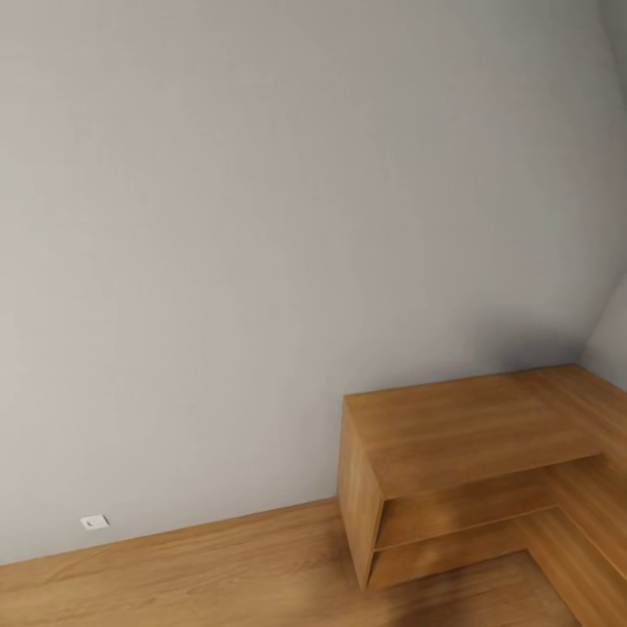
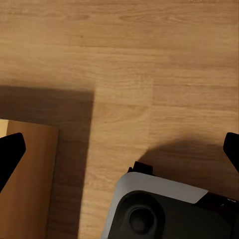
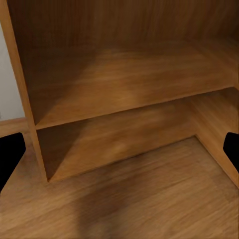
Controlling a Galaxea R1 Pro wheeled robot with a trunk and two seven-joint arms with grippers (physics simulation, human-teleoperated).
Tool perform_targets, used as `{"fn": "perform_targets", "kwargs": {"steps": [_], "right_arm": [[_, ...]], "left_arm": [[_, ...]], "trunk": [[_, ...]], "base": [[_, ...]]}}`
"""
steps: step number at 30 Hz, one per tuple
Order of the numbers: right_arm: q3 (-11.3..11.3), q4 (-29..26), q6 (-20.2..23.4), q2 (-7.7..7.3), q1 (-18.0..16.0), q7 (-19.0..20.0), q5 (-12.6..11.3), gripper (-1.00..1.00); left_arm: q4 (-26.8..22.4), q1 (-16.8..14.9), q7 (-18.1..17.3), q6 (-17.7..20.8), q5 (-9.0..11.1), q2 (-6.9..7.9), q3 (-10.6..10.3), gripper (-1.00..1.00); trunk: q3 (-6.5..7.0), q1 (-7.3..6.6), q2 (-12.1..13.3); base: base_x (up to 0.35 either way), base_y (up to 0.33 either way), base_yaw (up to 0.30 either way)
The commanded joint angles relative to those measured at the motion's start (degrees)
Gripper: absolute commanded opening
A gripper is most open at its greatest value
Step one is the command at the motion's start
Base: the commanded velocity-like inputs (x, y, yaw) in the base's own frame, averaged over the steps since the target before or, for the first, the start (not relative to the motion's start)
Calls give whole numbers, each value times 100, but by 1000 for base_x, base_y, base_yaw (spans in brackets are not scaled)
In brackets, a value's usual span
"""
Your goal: In the bedroom, organize the workspace by keeping the computer under the desk, ensuring the monitor is on the desk, placing the keyboard on the desk next to the monitor, placing the mouse on the desk next to the keyboard, moving the folder from the swivel chair onto the desk next to the mouse, stacking the notebook on top of the folder with the pen on top of the notebook, and positioning the swivel chair next to the desk.
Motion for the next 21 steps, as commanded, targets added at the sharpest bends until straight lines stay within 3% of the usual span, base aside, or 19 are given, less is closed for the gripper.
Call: {"fn": "perform_targets", "kwargs": {"steps": [1, 6, 9, 13, 21], "right_arm": [[44, -24, -8, 4, -4, -29, -26, 100], [33, -495, 19, 13, -4, -23, -19, 100], [36, -611, 286, -26, -4, 126, 7, 100], [52, -627, 614, -43, -4, 508, 20, 100], [42, -626, 714, -72, -4, 680, 14, 100]], "left_arm": [[-11, 2, 38, -11, 51, 7, -46, 100], [-10, 2, 41, -10, 51, 12, -34, 100], [-9, 2, 45, -16, 60, 17, -27, 100], [-5, 2, 46, -23, 74, 25, -23, 100], [-12, 2, 46, -51, 77, 20, -3, 100]], "trunk": [[-6, 2, -5], [-5, 2, -5], [9, 2, -5], [38, 2, -5], [97, 2, -5]], "base": [[31, 0, 0], [12, 0, -1], [1, 0, -54], [0, 0, -118], [0, 74, -168]]}}
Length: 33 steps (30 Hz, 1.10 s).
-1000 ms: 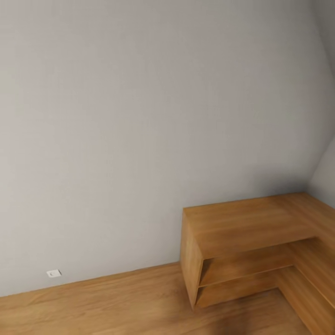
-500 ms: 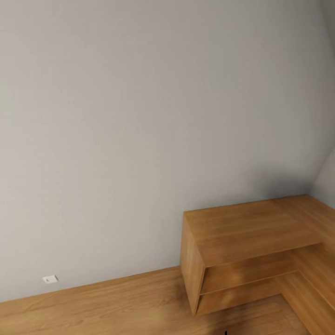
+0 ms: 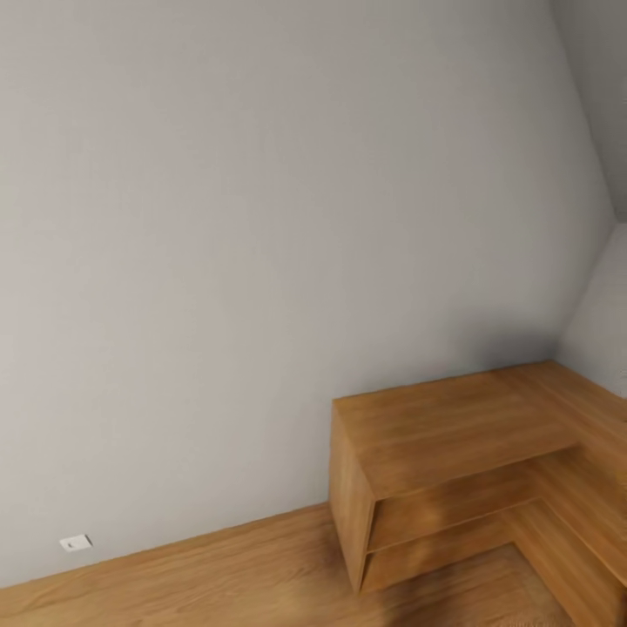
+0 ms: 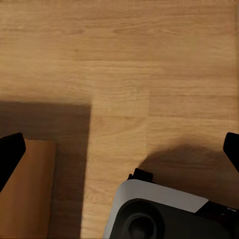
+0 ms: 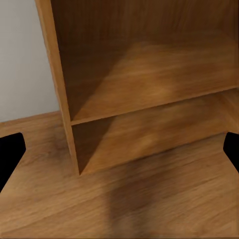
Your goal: In the bedroom, organize the workspace by keeping the computer under the desk, ensuring the monitor is on the desk, placing the keyboard on the desk next to the monitor, placing the mouse on the desk next to the keyboard, moving the folder from the swivel chair onto the desk next to the mouse, stacking the notebook on top of the folder with the pen on top of the notebook, and positioning the swivel chair next to the desk.
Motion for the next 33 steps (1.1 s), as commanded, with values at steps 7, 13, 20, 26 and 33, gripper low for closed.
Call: {"fn": "perform_targets", "kwargs": {"steps": [7, 13, 20, 26, 33], "right_arm": [[42, 1, -12, 1, -5, -38, -2, 100], [29, -5, -13, -4, -5, -44, -34, 100], [20, -1, -6, -6, -5, -46, -48, 100], [16, 7, 137, -13, -5, -22, -57, 100], [16, -28, 324, -163, -5, -3, -51, 100]], "left_arm": [[-9, 2, 37, -10, 49, -9, -53, 100], [-8, 2, 37, -6, 49, -5, -53, 100], [-8, 2, 35, -5, 47, -10, -55, 100], [-3, 2, 32, -5, 49, -12, -59, 100], [-2, 2, 34, 2, 49, -9, -59, 100]], "trunk": [[42, 1, -5], [82, 1, -5], [128, 1, -5], [167, 1, -5], [210, 1, -5]], "base": [[-29, 189, -218], [-5, 23, -228], [-1, 2, -231], [0, 0, -220], [0, 0, -204]]}}
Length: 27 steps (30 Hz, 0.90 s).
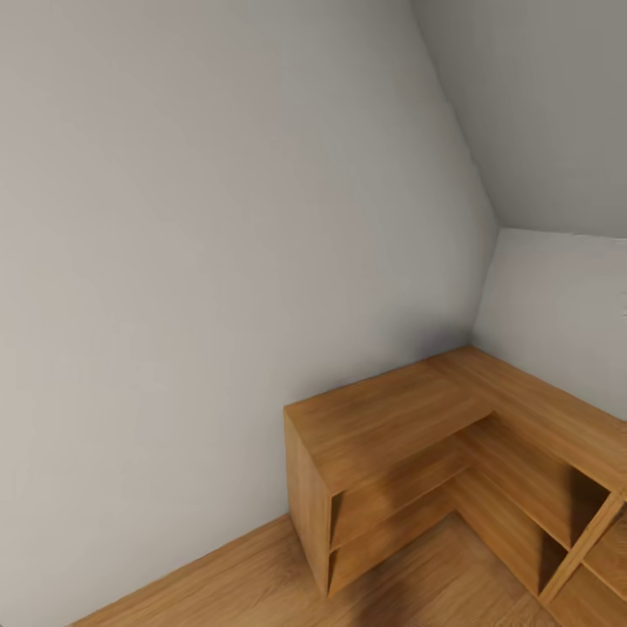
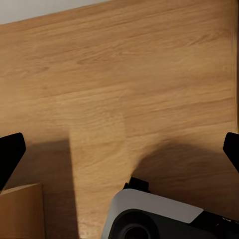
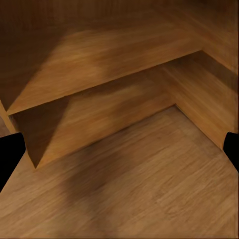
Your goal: In the bedroom, organize the workspace by keeping the computer under the desk, ensuring the monitor is on the desk, placing the keyboard on the desk next to the monitor, placing the mouse on the desk next to the keyboard, moving the folder from the swivel chair onto the desk next to the mouse, stacking the notebook on top of the folder with the pen on top of the notebook, and positioning the swivel chair next to the desk.
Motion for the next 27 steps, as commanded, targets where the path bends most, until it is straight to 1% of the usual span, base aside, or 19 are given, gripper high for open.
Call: {"fn": "perform_targets", "kwargs": {"steps": [1, 6, 10, 17, 21, 27], "right_arm": [[56, 0, -1, -7, -5, -51, 0, 100], [56, -2, 35, -17, -5, -51, 1, 100], [56, -9, 244, -30, -11, -51, 1, 100], [56, -11, 314, -30, -13, -51, 1, 100], [56, -11, 447, -34, -20, -51, 6, 100], [56, -5, 458, -36, -22, -51, 2, 100]], "left_arm": [[-11, 2, 39, -12, 51, 3, -49, 100], [-11, 2, 34, -12, 51, 2, -49, 100], [-11, 2, 32, -10, 51, 2, -49, 100], [-15, 2, 32, -11, 51, 2, -49, 100], [-14, 2, 32, -14, 51, 1, -49, 100], [-12, 2, 33, -18, 51, 2, -49, 100]], "trunk": [[0, 1, -5], [31, 1, -5], [55, 1, -5], [96, 1, -5], [119, 1, -5], [146, 1, -5]], "base": [[0, 0, -201], [0, 0, -201], [0, 0, -201], [0, 0, -201], [0, 0, -201], [0, 0, -151]]}}
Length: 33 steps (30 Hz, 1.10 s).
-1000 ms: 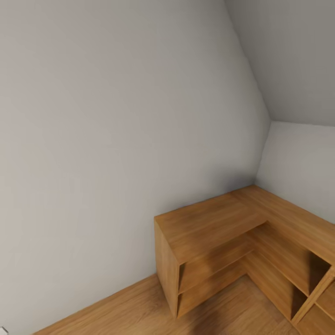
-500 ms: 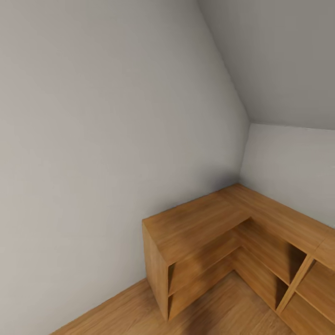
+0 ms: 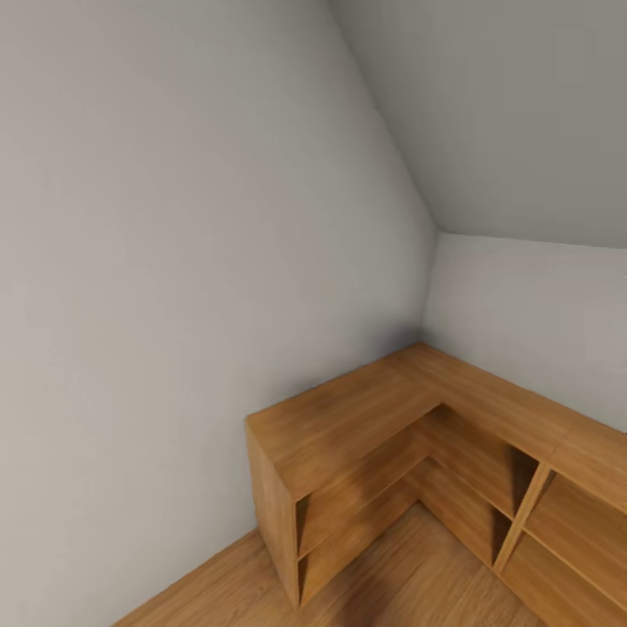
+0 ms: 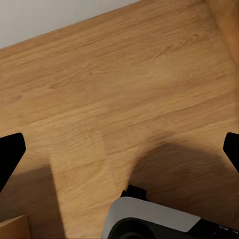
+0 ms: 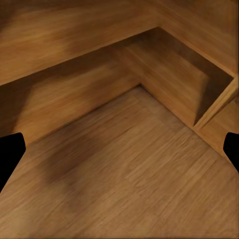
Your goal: In the bedroom, organize the workspace by keeping the computer under the desk, ensuring the monitor is on the desk, placing the keyboard on the desk next to the monitor, placing the mouse on the desk next to the keyboard, moving the folder from the swivel chair onto the desk next to the mouse, stacking the notebook on top of the folder with the pen on top of the notebook, and positioning the swivel chair next to the desk.
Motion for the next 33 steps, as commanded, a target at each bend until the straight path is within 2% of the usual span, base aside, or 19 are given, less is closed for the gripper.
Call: {"fn": "perform_targets", "kwargs": {"steps": [1, 11, 20, 33], "right_arm": [[47, -1, -7, -1, -3, -51, -4, 100], [48, 13, -39, -14, -3, -51, 9, 100], [48, 19, -186, -18, -3, -51, -4, 100], [47, 18, -145, -19, -3, -59, 2, 100]], "left_arm": [[-11, 2, 37, -11, 50, 4, -49, 100], [-10, 2, 38, -7, 50, 4, -55, 100], [-10, 2, 37, -3, 50, 4, -51, 100], [-10, 2, 37, -3, 50, 4, -49, 100]], "trunk": [[-5, 1, -6], [-2, 1, -6], [9, 1, -6], [14, 1, -6]], "base": [[0, 0, -54], [0, 0, -72], [0, 0, -253], [0, 0, -280]]}}
